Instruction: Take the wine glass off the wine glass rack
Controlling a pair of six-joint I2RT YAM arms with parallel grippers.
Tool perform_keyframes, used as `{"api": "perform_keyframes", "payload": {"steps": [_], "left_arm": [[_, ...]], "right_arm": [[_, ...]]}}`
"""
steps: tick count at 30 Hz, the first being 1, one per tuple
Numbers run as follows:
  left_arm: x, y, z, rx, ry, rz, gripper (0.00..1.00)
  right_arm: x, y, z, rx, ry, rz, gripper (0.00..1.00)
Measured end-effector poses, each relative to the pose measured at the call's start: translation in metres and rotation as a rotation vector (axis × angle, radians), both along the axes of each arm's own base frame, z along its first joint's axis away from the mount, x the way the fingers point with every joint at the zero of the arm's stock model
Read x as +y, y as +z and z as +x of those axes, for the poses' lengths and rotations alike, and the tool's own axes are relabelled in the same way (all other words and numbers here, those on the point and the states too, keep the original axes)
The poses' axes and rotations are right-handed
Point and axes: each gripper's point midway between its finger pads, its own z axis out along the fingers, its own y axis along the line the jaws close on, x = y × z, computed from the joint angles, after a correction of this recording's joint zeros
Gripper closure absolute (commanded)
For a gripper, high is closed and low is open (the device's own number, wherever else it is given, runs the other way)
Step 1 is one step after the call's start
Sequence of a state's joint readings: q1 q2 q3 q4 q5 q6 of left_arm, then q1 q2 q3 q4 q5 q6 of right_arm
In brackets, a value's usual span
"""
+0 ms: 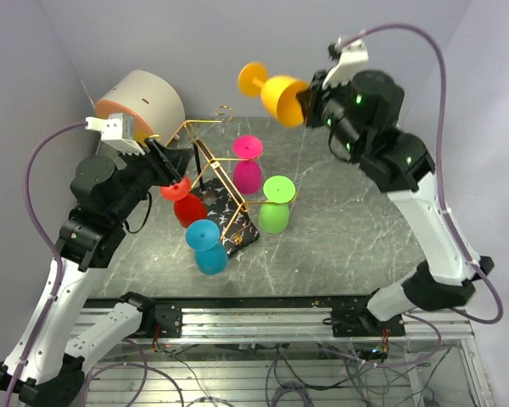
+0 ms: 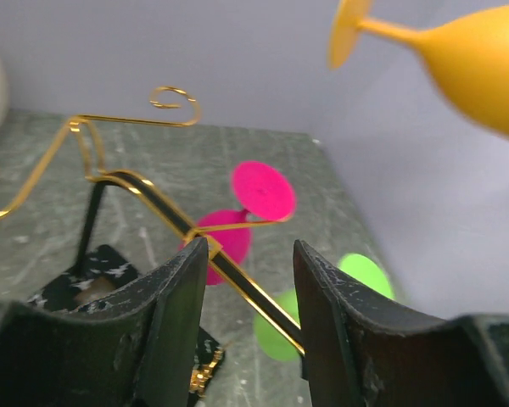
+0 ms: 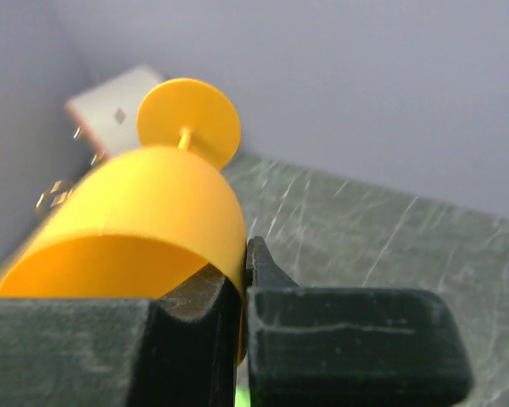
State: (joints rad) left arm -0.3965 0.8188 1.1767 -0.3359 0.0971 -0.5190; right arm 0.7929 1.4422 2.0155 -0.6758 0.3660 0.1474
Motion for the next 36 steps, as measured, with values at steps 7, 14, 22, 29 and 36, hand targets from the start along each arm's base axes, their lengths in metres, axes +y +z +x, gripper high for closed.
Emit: {"api": "perform_keyframes", "payload": {"steps": [7, 14, 22, 29, 36], "left_arm": [[0.036, -0.021, 0.021, 0.048, 0.218, 0.113, 0.47], [0.069, -0.042, 0.017, 0.043, 0.361, 0.203, 0.48], [0.091, -0.08, 0.01, 0.086, 0.446, 0.277, 0.48], [0.097, -0.107, 0.005, 0.132, 0.464, 0.314, 0.49], [0.101, -0.108, 0.0, 0.125, 0.476, 0.31, 0.49]], "right_arm": [[-0.11, 0.013, 0.135, 0.019, -0.256, 0.097, 1.0], [-0.265, -0.165, 0.222, 0.486, -0.57, 0.14, 1.0], [-0.28, -0.281, 0.197, 0.849, -0.682, 0.067, 1.0], [-0.286, -0.297, 0.186, 0.907, -0.719, 0.024, 1.0], [-0.288, -0.326, 0.184, 0.975, -0.719, -0.015, 1.0]]}}
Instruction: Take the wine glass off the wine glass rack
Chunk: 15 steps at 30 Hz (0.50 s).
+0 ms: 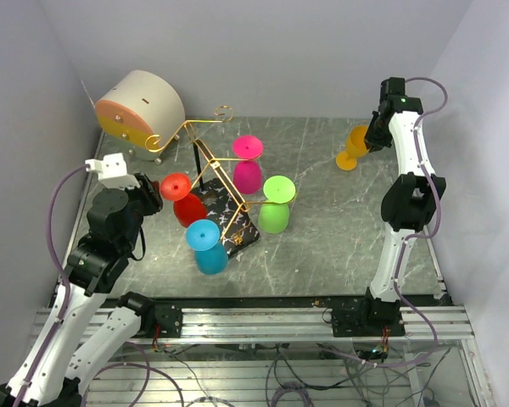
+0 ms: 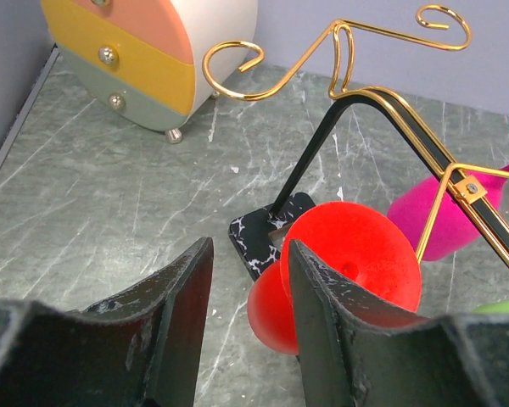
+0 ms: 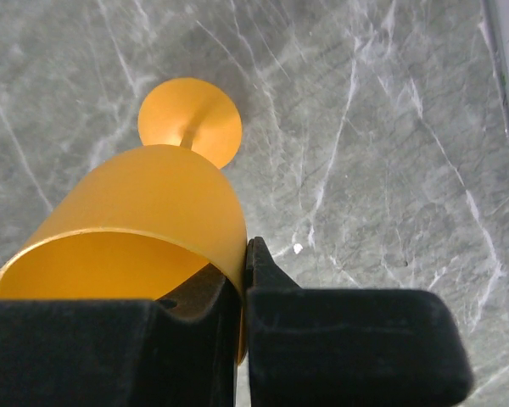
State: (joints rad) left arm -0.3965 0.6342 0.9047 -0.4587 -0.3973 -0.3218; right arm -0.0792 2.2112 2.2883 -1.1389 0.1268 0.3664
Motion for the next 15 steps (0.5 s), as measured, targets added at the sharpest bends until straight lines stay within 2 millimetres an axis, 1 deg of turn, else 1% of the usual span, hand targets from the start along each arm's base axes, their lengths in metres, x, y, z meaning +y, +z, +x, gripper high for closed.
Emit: {"api": "perform_keyframes", "payload": {"steps": [5, 8, 9, 11, 13, 15], "left_arm": [[0.007, 0.006, -0.009, -0.034, 0.017, -0.013, 0.48], [0.011, 0.011, -0.013, -0.057, 0.031, -0.026, 0.45], [0.011, 0.012, -0.014, -0.06, 0.034, -0.027, 0.44], [0.013, 0.013, -0.015, -0.064, 0.04, -0.029, 0.38], [0.014, 0.012, -0.015, -0.064, 0.047, -0.031, 0.34], [0.015, 0.012, -0.014, -0.062, 0.053, -0.032, 0.3]], "right_arm": [[0.0, -0.026, -0.011, 0.079, 0.002, 0.0, 1.0], [-0.001, -0.034, -0.016, 0.104, 0.0, -0.002, 1.0], [-0.001, -0.035, -0.015, 0.101, 0.0, -0.003, 0.98], [-0.001, -0.035, -0.014, 0.1, 0.0, -0.003, 0.92], [-0.001, -0.036, -0.013, 0.096, -0.001, -0.005, 0.84], [-0.002, -0.037, -0.012, 0.092, 0.0, -0.007, 0.8]]}}
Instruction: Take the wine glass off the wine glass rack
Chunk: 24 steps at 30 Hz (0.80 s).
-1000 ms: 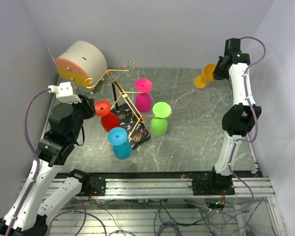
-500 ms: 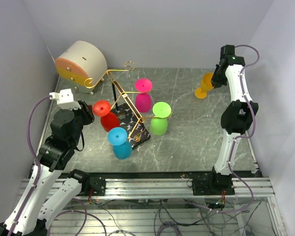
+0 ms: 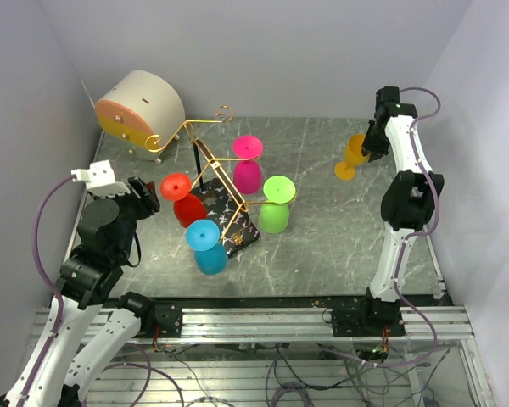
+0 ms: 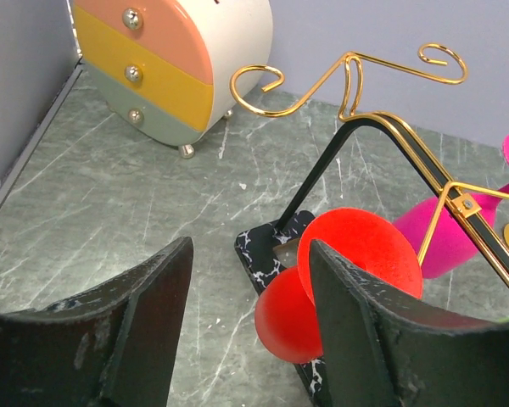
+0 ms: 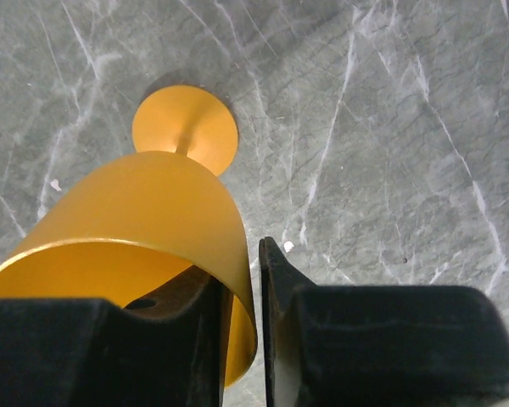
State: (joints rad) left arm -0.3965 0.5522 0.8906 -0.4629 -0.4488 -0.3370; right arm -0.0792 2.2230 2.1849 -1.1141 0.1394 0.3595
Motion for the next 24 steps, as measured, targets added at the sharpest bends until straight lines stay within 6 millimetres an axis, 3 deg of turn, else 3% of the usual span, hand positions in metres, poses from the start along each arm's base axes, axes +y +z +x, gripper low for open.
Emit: {"api": "perform_keyframes", "payload": {"steps": [6, 11, 14, 18, 21, 24], "left_arm": [[0.003, -0.003, 0.001, 0.014, 0.021, 0.0, 0.29], [0.006, -0.006, 0.001, 0.025, 0.04, 0.001, 0.27], [0.007, -0.007, 0.001, 0.026, 0.046, -0.001, 0.27], [0.007, -0.006, 0.0, 0.022, 0.047, -0.003, 0.27], [0.007, -0.005, 0.0, 0.021, 0.047, -0.004, 0.27], [0.007, -0.005, 0.0, 0.021, 0.048, -0.006, 0.25]], "right_arm": [[0.001, 0.001, -0.001, -0.004, 0.003, 0.006, 0.76], [0.006, 0.032, 0.0, -0.077, 0.012, 0.025, 0.68], [0.011, 0.076, -0.003, -0.183, 0.022, 0.038, 0.63], [0.028, 0.152, -0.011, -0.384, 0.061, 0.088, 0.63], [0.062, 0.201, -0.021, -0.537, 0.152, 0.187, 0.62], [0.118, 0.223, -0.034, -0.616, 0.283, 0.339, 0.63]]}}
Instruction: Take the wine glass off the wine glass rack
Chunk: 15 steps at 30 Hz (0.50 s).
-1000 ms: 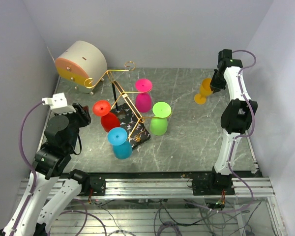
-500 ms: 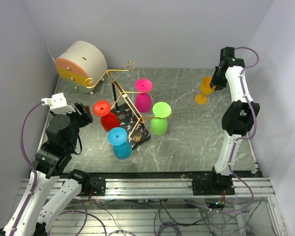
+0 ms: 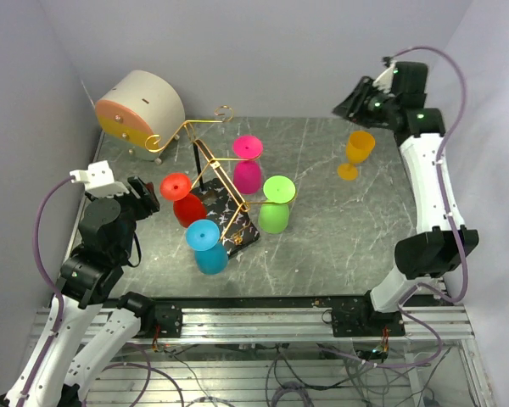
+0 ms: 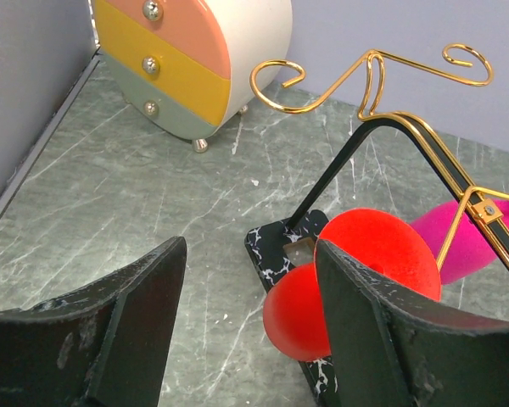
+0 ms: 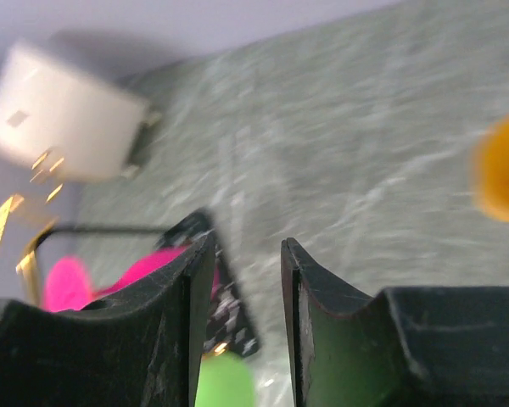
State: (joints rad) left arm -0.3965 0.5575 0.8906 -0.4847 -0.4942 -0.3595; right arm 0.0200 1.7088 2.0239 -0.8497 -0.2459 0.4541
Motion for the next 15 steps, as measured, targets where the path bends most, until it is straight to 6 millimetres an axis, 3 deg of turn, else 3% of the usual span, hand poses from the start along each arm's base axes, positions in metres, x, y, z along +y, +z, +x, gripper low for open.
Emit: {"api": "perform_keyframes", "payload": {"steps": [4, 7, 11, 15], "left_arm": [[0.0, 0.0, 0.0, -0.002, 0.001, -0.006, 0.24], [0.001, 0.002, -0.003, -0.011, 0.001, -0.012, 0.24], [0.003, 0.005, -0.007, -0.031, 0.0, -0.021, 0.25], [0.003, 0.006, -0.008, -0.036, 0.0, -0.023, 0.26]], "right_arm": [[0.097, -0.008, -0.022, 0.005, 0.29, 0.223, 0.64], [0.152, -0.027, -0.033, 0.074, 0.445, 0.332, 0.64], [0.199, -0.039, -0.042, 0.118, 0.575, 0.403, 0.65], [0.225, -0.039, -0.053, 0.118, 0.645, 0.416, 0.65]]}}
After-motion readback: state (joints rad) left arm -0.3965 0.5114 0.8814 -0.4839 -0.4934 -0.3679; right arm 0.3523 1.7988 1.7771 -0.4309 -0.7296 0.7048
